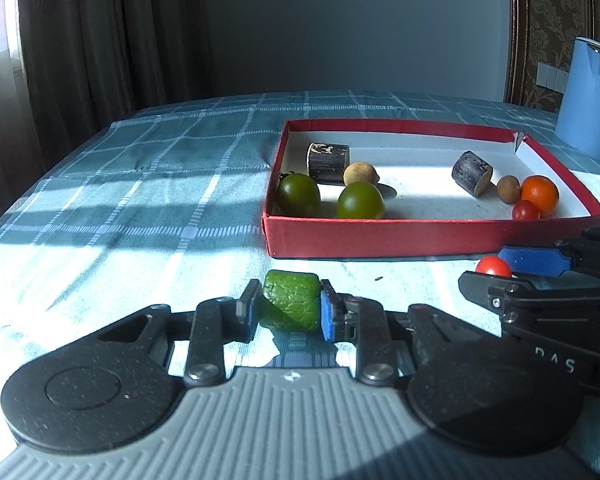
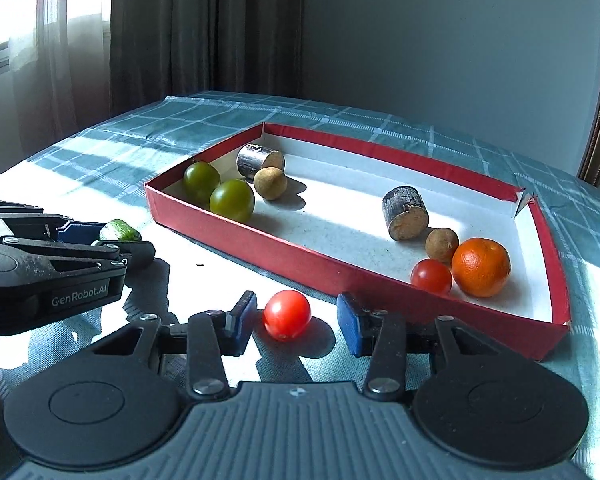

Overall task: Organize fruits
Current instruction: 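Grasp the green cucumber piece with the left tool while the right tool grasps the red cherry tomato, then carry the cucumber piece and cherry tomato into the tray and open both tools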

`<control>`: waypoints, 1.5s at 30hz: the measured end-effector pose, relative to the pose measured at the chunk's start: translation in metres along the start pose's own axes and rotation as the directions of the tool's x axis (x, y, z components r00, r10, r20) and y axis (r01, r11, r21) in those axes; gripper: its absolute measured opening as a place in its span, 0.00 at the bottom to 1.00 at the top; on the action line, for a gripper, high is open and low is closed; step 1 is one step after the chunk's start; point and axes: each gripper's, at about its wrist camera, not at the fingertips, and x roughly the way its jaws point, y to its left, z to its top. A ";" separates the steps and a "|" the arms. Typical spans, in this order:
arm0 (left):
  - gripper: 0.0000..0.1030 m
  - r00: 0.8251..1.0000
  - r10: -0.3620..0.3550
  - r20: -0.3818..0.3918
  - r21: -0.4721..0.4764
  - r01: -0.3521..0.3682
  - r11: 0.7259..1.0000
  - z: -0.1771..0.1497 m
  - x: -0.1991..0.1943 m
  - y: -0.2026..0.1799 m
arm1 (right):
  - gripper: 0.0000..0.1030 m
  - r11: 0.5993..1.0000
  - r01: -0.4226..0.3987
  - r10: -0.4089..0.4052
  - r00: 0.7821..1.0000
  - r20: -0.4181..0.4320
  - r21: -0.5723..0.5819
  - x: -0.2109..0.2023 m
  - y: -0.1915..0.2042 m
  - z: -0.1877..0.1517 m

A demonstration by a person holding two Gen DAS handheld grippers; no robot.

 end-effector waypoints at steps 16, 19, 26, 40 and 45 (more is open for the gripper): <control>0.30 1.000 0.015 0.000 0.004 -0.015 1.000 0.000 0.000 0.000 | 0.28 0.999 -0.019 0.018 1.000 0.007 0.038 -0.001 -0.003 0.000; 0.30 1.000 0.016 0.000 0.005 -0.016 1.000 0.000 0.001 -0.001 | 0.27 0.999 -0.019 0.019 1.000 0.008 0.033 -0.002 -0.002 0.000; 0.30 1.000 0.016 0.001 0.005 -0.016 1.000 0.000 0.000 -0.001 | 0.23 1.000 -0.012 0.011 1.000 0.029 0.022 -0.005 -0.001 0.000; 0.26 1.000 0.015 0.009 0.023 -0.015 1.000 -0.001 -0.001 -0.004 | 0.23 0.999 -0.020 0.018 0.999 0.043 0.030 -0.011 -0.003 -0.001; 0.26 1.000 0.015 0.012 0.021 -0.016 1.000 -0.001 -0.002 -0.004 | 0.23 0.999 -0.023 0.021 0.998 0.058 0.034 -0.015 -0.004 -0.002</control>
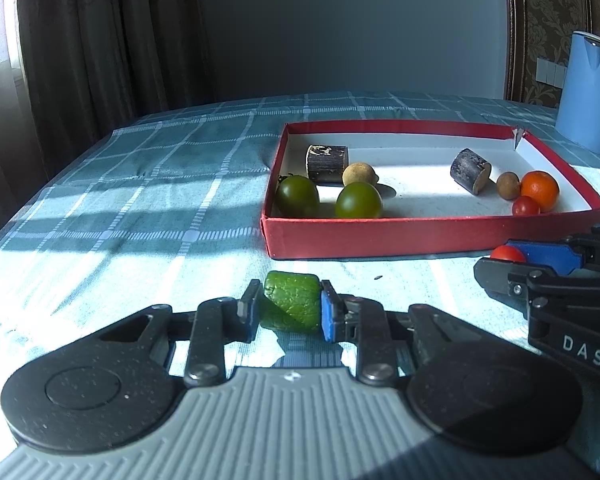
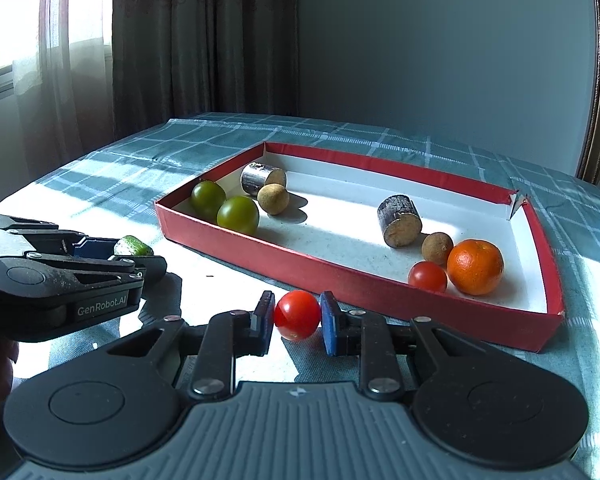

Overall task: Organize fruits
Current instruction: 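Carry the cucumber piece and cherry tomato into the tray and open both tools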

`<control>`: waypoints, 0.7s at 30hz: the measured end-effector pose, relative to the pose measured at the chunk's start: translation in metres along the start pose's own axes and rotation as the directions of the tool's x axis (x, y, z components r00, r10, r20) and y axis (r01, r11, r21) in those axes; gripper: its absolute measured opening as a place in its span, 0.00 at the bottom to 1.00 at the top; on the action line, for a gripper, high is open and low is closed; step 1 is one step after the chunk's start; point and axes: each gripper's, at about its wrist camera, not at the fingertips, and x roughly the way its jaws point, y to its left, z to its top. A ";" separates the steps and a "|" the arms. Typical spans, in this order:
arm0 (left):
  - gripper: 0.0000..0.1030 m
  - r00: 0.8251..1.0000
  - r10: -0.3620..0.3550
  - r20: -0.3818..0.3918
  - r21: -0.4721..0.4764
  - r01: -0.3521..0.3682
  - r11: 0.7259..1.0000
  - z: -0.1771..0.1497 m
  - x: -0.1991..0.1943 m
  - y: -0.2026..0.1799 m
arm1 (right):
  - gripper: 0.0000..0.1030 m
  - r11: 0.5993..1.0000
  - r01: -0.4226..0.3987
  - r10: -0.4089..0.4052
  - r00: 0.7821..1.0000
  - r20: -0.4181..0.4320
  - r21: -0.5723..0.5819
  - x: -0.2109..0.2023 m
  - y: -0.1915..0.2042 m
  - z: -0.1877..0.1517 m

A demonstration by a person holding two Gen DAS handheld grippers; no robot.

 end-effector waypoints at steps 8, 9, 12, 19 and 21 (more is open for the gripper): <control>0.25 0.996 -0.006 0.093 0.025 0.004 1.000 -0.003 -0.017 -0.004 | 0.23 1.000 -0.016 0.015 0.999 0.037 0.008 -0.011 -0.001 -0.002; 0.25 0.994 -0.012 0.110 0.031 0.008 0.999 -0.004 -0.020 -0.005 | 0.23 1.000 -0.018 0.017 0.999 0.044 0.010 -0.013 -0.001 -0.002; 0.25 0.987 -0.026 0.156 0.033 0.021 0.999 -0.004 -0.028 -0.007 | 0.23 1.000 -0.013 0.011 0.996 0.086 0.017 -0.022 -0.004 -0.001; 0.25 0.981 -0.071 0.182 0.030 0.067 0.997 0.018 -0.034 -0.021 | 0.23 0.997 0.026 -0.037 0.983 0.181 0.066 -0.038 -0.027 0.009; 0.25 0.977 -0.076 0.198 0.058 0.066 0.996 0.029 -0.033 -0.032 | 0.23 0.996 0.053 -0.066 0.982 0.180 0.075 -0.036 -0.036 0.013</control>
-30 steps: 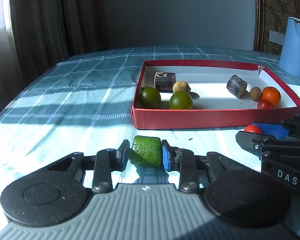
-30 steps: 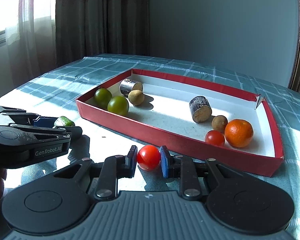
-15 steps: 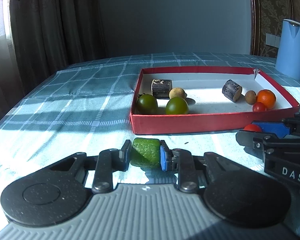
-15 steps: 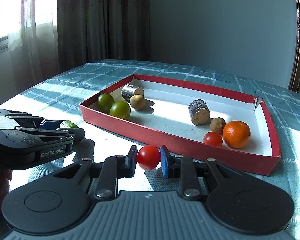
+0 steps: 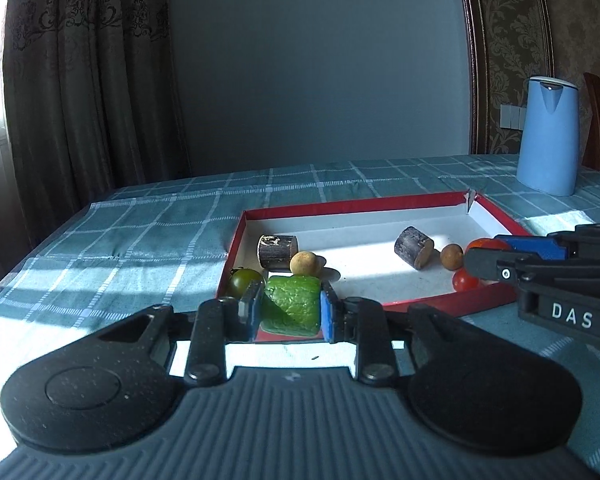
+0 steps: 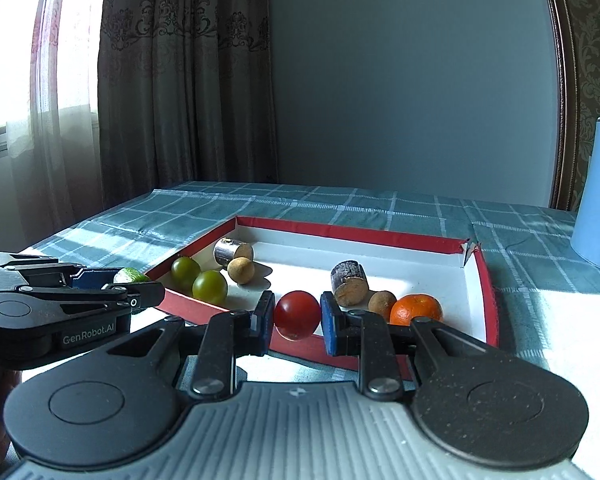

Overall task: Organize fruits
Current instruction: 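Carry the cucumber piece and cherry tomato into the tray and open both tools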

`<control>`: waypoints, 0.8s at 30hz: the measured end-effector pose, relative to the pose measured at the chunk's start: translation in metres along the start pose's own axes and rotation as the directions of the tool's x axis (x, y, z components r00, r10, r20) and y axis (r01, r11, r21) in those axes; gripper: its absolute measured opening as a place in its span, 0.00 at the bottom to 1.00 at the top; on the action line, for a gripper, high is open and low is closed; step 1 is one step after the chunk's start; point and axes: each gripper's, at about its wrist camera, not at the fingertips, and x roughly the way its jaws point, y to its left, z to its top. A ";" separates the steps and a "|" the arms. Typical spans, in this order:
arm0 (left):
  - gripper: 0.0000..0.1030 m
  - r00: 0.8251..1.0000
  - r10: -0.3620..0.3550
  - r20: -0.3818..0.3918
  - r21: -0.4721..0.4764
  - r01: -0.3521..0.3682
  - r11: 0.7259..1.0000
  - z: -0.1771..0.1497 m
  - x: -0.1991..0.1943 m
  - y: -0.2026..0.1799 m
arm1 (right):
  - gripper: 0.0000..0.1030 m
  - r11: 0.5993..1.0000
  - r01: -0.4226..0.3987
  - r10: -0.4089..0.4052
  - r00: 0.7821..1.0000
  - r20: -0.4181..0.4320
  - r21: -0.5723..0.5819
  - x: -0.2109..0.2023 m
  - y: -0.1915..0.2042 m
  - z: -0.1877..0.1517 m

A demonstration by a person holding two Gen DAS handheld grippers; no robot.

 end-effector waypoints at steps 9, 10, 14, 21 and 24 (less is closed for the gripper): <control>0.25 0.999 -0.002 -0.051 0.057 0.005 0.998 0.021 0.053 -0.037 | 0.23 0.988 0.152 -0.151 0.988 -0.031 0.027 0.035 -0.042 0.021; 0.25 0.998 0.005 -0.061 0.068 -0.001 0.998 0.022 0.060 -0.040 | 0.23 0.986 0.166 -0.165 0.986 -0.041 0.027 0.042 -0.046 0.023; 0.25 0.997 0.012 -0.078 0.086 -0.005 0.996 0.024 0.077 -0.044 | 0.23 0.976 0.214 -0.210 0.973 -0.097 0.031 0.073 -0.061 0.024; 0.25 0.992 0.012 -0.122 0.084 -0.002 0.996 0.024 0.103 -0.046 | 0.23 0.971 0.235 -0.222 0.958 -0.181 0.053 0.106 -0.074 0.020; 0.25 0.989 0.013 -0.144 0.076 -0.002 0.997 0.024 0.111 -0.046 | 0.23 0.969 0.239 -0.222 0.951 -0.213 0.057 0.118 -0.077 0.018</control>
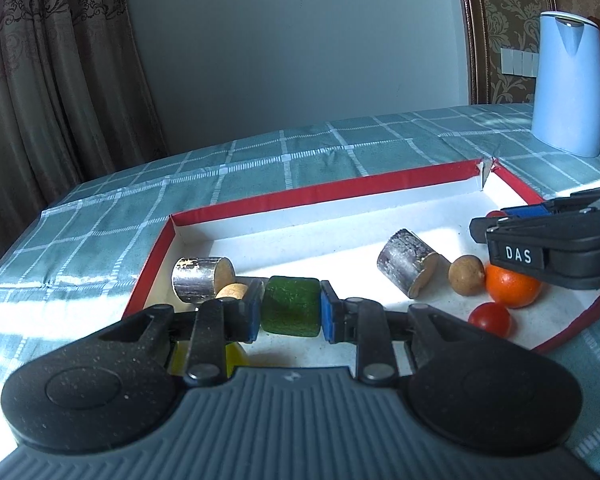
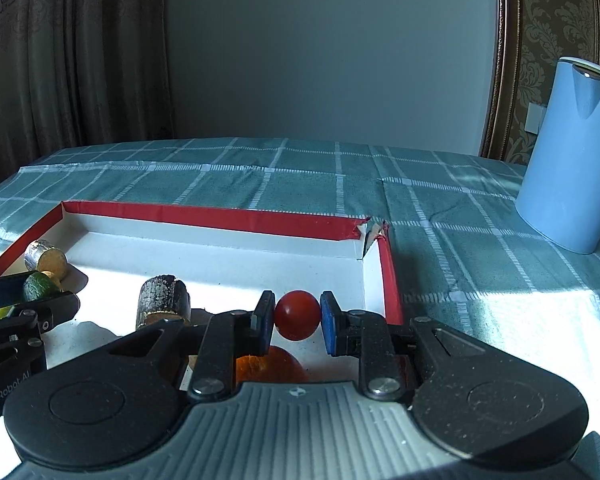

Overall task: Organize fruits
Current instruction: 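Carry the cucumber piece and cherry tomato into the tray and open both tools, then withdraw both open tools from the tray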

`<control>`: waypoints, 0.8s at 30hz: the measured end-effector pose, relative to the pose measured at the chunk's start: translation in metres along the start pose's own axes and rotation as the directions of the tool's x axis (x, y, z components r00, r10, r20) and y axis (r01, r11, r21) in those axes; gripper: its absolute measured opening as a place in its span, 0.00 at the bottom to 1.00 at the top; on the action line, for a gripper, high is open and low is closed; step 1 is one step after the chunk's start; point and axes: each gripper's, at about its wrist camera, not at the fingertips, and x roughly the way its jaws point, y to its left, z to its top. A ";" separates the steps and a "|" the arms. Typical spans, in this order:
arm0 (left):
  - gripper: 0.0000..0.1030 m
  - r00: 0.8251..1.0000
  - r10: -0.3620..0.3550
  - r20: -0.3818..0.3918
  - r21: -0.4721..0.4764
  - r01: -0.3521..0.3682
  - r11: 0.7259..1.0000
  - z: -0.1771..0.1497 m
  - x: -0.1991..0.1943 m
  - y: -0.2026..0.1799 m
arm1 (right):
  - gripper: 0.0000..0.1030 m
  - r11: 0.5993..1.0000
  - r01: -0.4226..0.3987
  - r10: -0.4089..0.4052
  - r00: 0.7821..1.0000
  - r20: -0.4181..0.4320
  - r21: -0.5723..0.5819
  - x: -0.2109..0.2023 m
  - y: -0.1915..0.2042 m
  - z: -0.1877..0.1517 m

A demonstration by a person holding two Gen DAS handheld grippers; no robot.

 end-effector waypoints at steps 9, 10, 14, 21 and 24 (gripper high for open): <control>0.26 0.999 -0.001 -0.047 -0.007 0.001 1.000 -0.001 0.013 -0.001 | 0.23 1.000 -0.015 0.015 1.000 -0.024 0.027 0.010 -0.003 0.004; 0.26 0.999 0.001 -0.048 -0.005 -0.001 1.000 -0.002 0.013 -0.001 | 0.23 1.000 -0.013 0.013 1.000 -0.023 0.028 0.010 -0.003 0.004; 0.37 0.999 -0.001 -0.048 -0.004 0.001 1.000 -0.002 0.013 -0.002 | 0.23 0.999 -0.014 0.014 1.000 -0.025 0.031 0.009 -0.004 0.004; 0.81 1.000 0.013 0.007 -0.011 -0.013 1.000 -0.002 0.003 -0.001 | 0.59 0.998 -0.045 0.045 0.999 -0.005 0.054 0.003 -0.007 0.001; 0.83 1.000 0.022 0.021 -0.003 -0.022 1.000 -0.003 -0.001 -0.001 | 0.71 0.999 -0.004 0.002 0.998 0.059 0.040 -0.009 -0.003 -0.001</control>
